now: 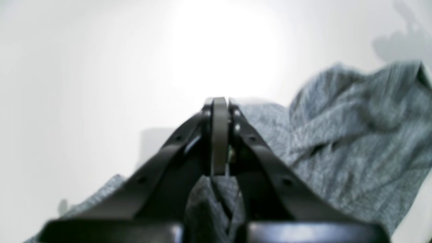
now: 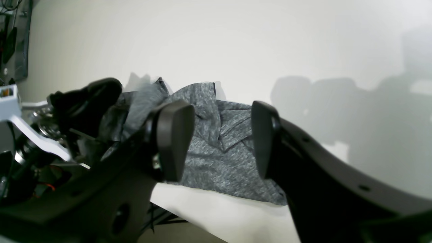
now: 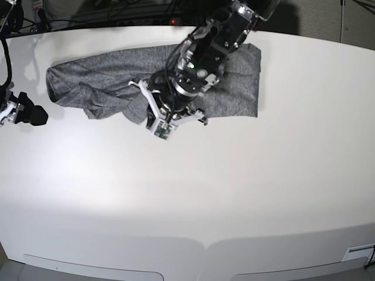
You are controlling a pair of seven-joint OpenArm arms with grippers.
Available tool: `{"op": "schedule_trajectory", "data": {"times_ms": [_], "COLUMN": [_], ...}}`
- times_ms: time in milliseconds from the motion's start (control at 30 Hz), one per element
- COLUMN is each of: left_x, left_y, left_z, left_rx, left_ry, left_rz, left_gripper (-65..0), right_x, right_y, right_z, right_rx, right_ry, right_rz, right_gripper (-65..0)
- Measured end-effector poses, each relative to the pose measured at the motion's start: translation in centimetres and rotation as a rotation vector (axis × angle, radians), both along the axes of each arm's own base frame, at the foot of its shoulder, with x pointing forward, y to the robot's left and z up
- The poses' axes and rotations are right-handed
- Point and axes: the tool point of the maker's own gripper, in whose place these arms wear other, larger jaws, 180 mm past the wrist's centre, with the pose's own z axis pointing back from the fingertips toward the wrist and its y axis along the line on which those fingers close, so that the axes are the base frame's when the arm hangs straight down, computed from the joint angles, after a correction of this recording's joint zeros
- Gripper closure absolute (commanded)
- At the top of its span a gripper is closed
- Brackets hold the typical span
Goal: Fold the T-shirt properly
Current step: 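Lay the folded end down and open the left gripper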
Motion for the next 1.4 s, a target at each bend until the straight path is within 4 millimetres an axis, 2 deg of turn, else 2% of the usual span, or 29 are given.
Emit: {"op": "schedule_trajectory", "data": {"times_ms": [133,233,367,467,533,600,733,900,1000,1100,1200,1267,1400], "left_x": [0.1,1.1,2.7,3.0,2.7,1.9,-1.1,-3.7,-5.5,-6.2,-5.6,-4.3,-2.6], "left_y": [1.0,4.1,8.2,9.9,10.8,12.1,14.8,15.0,14.3,13.3,12.6,12.6,12.3], "left_z": [-1.1,-2.1,-0.9,0.1,-0.1,-1.3,-4.2,-4.4,-4.3,-4.1,-3.5,-2.6,0.5], "left_rx": [0.09,0.203,0.231,0.225,0.235,0.278,0.353,0.331,0.294,0.265,0.245,0.24,0.203], "left_ry": [0.022,0.038,-0.002,-0.003,0.027,0.072,0.13,0.117,0.101,0.092,0.08,0.048,-0.002], "left_rz": [0.016,0.124,0.254,0.28,0.276,0.267,0.26,0.251,0.228,0.204,0.206,0.211,0.226], "left_gripper": [0.0,0.0,0.0,0.0,0.0,0.0,0.0,0.0,0.0,0.0,0.0,0.0,0.0], "right_x": [0.1,0.2,0.2,0.2,0.2,0.1,0.1,0.2,0.2,0.2,0.1,-0.2,-0.6], "right_y": [0.0,0.0,0.0,0.0,0.0,0.0,0.0,0.1,0.4,0.8,1.4,1.5,1.0], "right_z": [0.1,0.1,0.1,0.1,0.1,0.1,0.1,0.0,-0.2,-0.5,-1.0,-1.7,-3.4], "right_rx": [0.001,0.002,0.002,0.002,0.002,0.002,0.002,0.006,0.017,0.032,0.05,0.036,-0.023], "right_ry": [-0.007,-0.01,-0.01,-0.01,-0.01,-0.01,-0.01,-0.011,-0.014,-0.014,-0.009,0.009,0.047], "right_rz": [-0.004,-0.005,-0.005,-0.005,-0.006,-0.005,-0.005,-0.008,-0.01,-0.012,-0.016,-0.02,-0.045], "right_gripper": [-31.4,-31.4,-31.4,-31.4,-31.4,-31.5,-31.4,-31.4,-31.4,-31.4,-31.4,-31.4,-31.4]}}
